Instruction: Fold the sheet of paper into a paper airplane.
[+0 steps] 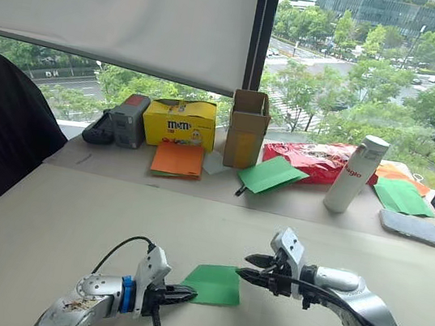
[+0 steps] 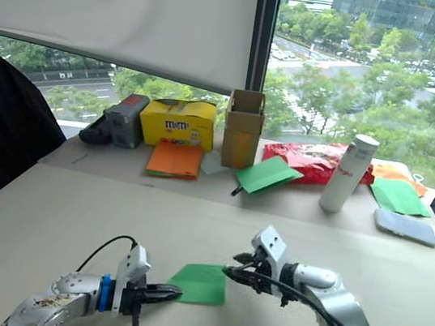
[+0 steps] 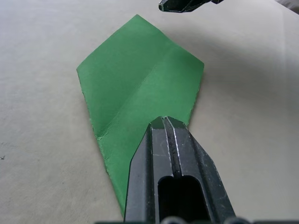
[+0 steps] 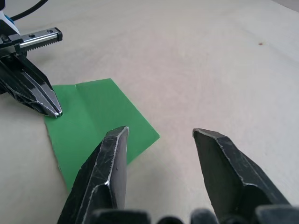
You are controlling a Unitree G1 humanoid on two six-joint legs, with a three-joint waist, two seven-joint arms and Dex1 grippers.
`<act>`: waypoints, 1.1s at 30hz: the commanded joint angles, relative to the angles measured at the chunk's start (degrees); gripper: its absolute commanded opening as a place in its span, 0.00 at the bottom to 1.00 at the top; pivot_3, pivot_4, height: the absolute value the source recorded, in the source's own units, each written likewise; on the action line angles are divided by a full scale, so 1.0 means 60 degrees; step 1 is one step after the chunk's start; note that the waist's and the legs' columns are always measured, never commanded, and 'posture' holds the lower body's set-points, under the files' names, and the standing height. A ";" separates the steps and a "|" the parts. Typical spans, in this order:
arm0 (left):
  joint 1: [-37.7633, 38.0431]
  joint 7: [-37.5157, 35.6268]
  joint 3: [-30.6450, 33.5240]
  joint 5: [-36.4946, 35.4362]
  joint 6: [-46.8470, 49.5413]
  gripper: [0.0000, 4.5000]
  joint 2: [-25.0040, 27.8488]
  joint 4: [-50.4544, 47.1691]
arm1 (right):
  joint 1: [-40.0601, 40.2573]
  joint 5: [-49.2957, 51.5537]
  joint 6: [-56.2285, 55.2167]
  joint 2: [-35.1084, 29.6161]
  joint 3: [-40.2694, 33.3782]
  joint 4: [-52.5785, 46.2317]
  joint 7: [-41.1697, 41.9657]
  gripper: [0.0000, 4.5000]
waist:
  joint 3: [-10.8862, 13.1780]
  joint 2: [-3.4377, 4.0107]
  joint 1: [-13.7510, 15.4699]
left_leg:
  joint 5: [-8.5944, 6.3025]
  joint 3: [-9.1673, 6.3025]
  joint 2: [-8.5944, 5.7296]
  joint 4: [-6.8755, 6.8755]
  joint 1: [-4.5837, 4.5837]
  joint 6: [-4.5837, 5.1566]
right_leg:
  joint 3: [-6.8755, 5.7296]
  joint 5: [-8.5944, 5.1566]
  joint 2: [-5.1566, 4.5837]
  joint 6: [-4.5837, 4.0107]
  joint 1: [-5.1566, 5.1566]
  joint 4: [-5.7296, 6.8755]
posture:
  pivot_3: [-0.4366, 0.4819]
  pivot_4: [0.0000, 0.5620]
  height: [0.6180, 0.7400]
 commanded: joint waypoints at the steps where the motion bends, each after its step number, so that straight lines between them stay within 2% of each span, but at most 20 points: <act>1: 0.0121 0.0110 -0.0415 0.0599 0.0021 0.00 0.0139 0.0834 | -0.0438 0.0593 0.0579 0.0003 0.0061 0.0490 0.0757 0.57 | -0.0004 0.0006 0.0020 | 0.0000 -0.0001 -0.0001 0.0000 -0.0002 0.0000 | 0.0000 0.0000 0.0000 0.0000 0.0000 -0.0002 | 0.48 0.27 0.31; 9: 0.0081 0.0096 -0.0488 0.0714 -0.0359 0.00 0.0112 0.1096 | -0.0783 0.0681 0.0290 0.0519 0.0316 0.1642 0.1577 0.57 | -0.0013 0.0026 0.0012 | 0.0000 -0.0001 -0.0004 0.0000 -0.0003 0.0000 | 0.0002 0.0002 -0.0023 -0.0002 0.0002 -0.0007 | 0.48 0.27 0.31; 13: 0.0072 -0.0008 -0.0592 0.0968 -0.1175 0.00 -0.0023 0.2062 | -0.0738 0.0724 0.0273 0.0644 0.0214 0.1574 0.1714 0.57 | -0.0024 0.0044 0.0024 | 0.0000 -0.0001 -0.0005 0.0000 -0.0002 0.0000 | 0.0000 0.0002 -0.0022 -0.0002 0.0003 -0.0007 | 0.48 0.27 0.31; 16: -0.0005 -0.0124 -0.0666 0.1140 -0.1837 0.00 -0.0160 0.2873 | -0.0682 0.0798 0.0291 0.0690 0.0116 0.1381 0.1778 0.40 | -0.0049 0.0084 0.0019 | 0.0000 0.0002 -0.0007 0.0000 0.0002 0.0000 | 0.0000 0.0002 -0.0024 -0.0002 0.0007 -0.0008 | 0.48 0.27 0.31; 21: -0.0224 -0.0320 -0.0712 0.1265 -0.2473 0.00 -0.0268 0.3641 | -0.0524 0.0971 0.0286 0.0712 0.0003 0.1211 0.1743 0.01 | -0.0086 0.0126 0.0016 | 0.0000 0.0005 -0.0008 0.0000 0.0008 0.0000 | -0.0004 0.0001 -0.0053 0.0000 0.0010 0.0002 | 0.48 0.27 0.31; 25: -0.0386 -0.0392 -0.0588 0.1284 -0.2733 0.00 -0.0183 0.3743 | -0.0360 0.0990 0.0163 0.0776 -0.0101 0.1169 0.1639 0.00 | -0.0095 0.0132 0.0011 | 0.0000 0.0007 -0.0008 0.0000 0.0009 0.0000 | -0.0004 0.0000 -0.0047 0.0002 0.0012 0.0002 | 0.48 0.27 0.31; 29: -0.0725 -0.0796 0.0147 0.0518 -0.2661 0.00 -0.0071 0.3576 | -0.0130 0.1043 0.0067 0.1062 -0.0434 0.1087 0.1204 0.00 | -0.0093 0.0127 -0.0025 | 0.0000 0.0007 -0.0003 0.0000 0.0007 0.0001 | 0.0000 0.0000 0.0001 0.0003 0.0008 0.0006 | 0.48 0.27 0.31; 33: -0.1066 -0.1149 0.0775 -0.0211 -0.2076 0.00 0.0295 0.2632 | 0.0019 0.1094 0.0025 0.1566 -0.0975 0.1065 0.0439 0.00 | -0.0025 0.0042 -0.0217 | 0.0000 0.0003 0.0022 -0.0001 -0.0002 0.0000 | 0.0002 0.0000 0.0001 0.0003 -0.0014 0.0029 | 0.48 0.27 0.31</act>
